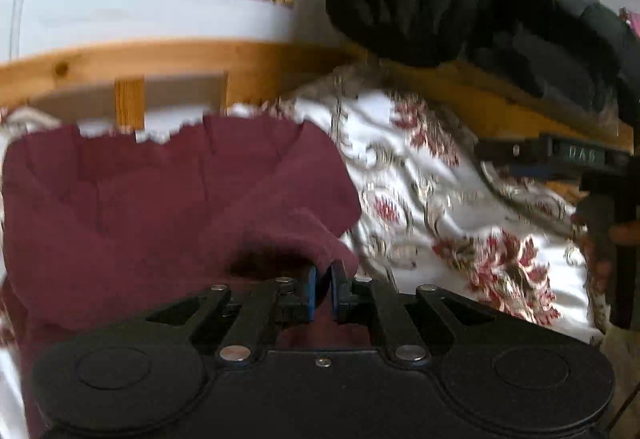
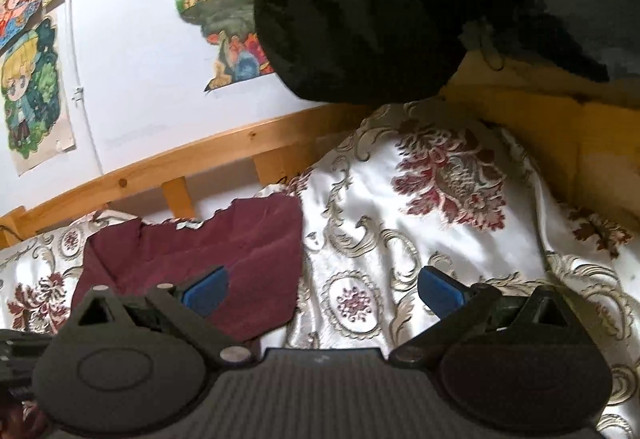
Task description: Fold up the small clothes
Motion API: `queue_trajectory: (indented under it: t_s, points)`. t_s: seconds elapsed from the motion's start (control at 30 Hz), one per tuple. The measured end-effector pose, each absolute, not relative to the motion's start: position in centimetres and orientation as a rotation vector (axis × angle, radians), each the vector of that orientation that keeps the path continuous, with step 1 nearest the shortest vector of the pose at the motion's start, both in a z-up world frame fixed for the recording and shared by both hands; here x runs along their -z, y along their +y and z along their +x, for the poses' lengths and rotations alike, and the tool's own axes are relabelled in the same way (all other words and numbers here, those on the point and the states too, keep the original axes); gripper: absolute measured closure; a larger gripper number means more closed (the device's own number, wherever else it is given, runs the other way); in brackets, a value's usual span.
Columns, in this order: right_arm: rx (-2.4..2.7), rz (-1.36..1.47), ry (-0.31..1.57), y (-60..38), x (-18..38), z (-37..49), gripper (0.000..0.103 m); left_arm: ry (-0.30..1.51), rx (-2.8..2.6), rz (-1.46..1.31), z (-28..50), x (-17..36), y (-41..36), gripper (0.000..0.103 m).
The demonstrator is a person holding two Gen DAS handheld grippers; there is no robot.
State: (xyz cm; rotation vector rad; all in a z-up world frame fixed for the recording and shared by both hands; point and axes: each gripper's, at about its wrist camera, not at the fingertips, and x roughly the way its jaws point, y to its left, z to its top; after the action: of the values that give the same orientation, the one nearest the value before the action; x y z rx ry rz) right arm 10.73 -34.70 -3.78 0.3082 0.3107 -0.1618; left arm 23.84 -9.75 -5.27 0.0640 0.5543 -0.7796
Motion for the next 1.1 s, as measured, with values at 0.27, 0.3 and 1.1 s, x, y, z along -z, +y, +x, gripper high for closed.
queue_trajectory:
  t_s: [0.27, 0.3, 1.1]
  points:
    - [0.064, 0.343, 0.384, -33.1, 5.1, 12.0, 0.000, 0.587, 0.742, 0.034, 22.1, 4.6, -5.9, 0.040]
    - [0.045, 0.358, 0.403, -32.8, 5.4, 12.4, 0.000, 0.590, 0.725, 0.025, 22.2, 4.4, -5.1, 0.039]
    - [-0.141, 0.206, 0.645, -24.3, 11.1, 17.1, 0.057, 0.619, 0.238, -0.237, 34.9, 7.2, 7.5, 0.064]
